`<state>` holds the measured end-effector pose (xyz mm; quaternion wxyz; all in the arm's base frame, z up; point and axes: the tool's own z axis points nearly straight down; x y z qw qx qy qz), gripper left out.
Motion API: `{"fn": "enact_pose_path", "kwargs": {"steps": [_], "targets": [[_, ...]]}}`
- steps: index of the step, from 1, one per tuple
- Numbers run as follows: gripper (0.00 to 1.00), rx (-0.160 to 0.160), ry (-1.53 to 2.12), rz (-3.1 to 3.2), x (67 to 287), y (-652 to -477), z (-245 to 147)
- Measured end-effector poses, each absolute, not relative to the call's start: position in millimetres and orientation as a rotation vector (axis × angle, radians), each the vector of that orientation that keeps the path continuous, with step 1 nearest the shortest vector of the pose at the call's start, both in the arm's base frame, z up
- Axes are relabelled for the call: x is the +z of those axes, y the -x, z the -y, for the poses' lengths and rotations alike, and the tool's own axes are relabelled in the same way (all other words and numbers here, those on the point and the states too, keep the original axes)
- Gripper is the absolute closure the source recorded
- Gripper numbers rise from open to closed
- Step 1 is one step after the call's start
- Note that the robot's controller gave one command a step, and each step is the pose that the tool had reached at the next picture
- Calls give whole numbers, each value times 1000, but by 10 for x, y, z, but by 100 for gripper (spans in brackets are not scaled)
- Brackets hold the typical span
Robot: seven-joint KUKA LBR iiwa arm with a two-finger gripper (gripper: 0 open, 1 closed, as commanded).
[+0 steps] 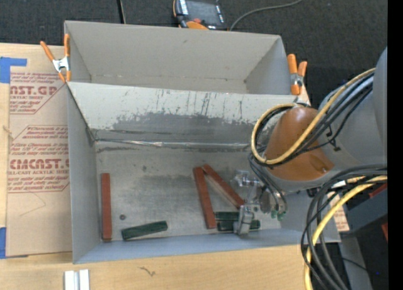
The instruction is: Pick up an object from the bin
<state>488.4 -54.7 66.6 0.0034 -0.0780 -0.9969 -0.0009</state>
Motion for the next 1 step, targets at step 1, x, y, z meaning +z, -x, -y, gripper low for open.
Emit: {"fn": "enact_pose_path", "kwargs": {"steps": [1], "targets": [[0, 1, -235, 3143, 707, -4850, 398]]}}
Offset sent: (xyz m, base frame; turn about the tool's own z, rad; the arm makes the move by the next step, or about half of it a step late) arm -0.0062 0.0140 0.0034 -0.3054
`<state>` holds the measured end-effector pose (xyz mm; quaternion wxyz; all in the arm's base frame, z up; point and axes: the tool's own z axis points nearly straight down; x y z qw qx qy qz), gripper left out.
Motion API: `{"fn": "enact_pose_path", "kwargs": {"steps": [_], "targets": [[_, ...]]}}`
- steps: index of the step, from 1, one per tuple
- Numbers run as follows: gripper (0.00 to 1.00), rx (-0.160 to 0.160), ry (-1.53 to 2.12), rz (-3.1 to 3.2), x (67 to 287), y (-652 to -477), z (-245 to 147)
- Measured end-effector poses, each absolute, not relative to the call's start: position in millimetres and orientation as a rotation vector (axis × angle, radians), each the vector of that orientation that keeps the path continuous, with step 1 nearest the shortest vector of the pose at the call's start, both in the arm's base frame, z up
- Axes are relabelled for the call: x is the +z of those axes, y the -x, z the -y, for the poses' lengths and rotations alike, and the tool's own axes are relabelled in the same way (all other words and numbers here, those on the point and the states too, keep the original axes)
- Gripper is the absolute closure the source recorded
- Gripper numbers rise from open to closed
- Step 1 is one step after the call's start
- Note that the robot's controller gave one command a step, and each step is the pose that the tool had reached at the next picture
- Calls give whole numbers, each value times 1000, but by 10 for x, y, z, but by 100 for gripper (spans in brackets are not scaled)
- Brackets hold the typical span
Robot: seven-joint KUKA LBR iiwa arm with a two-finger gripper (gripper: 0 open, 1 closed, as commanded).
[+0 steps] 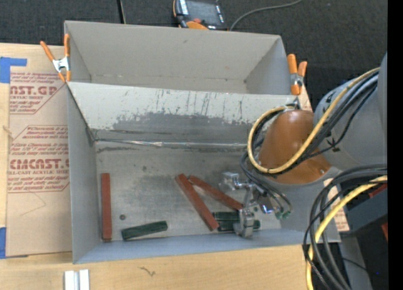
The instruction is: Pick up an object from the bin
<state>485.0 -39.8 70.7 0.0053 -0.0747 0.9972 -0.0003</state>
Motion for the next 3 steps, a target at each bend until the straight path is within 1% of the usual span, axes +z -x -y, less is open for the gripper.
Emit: {"fn": "enact_pose_path", "kwargs": {"steps": [1, 2, 3], "targets": [[100, -1, 233, -3129, 718, -4837, 404], [100, -1, 487, -3093, 1981, -5166, 38], [100, -4, 739, -3043, 3025, -5049, 100]]}}
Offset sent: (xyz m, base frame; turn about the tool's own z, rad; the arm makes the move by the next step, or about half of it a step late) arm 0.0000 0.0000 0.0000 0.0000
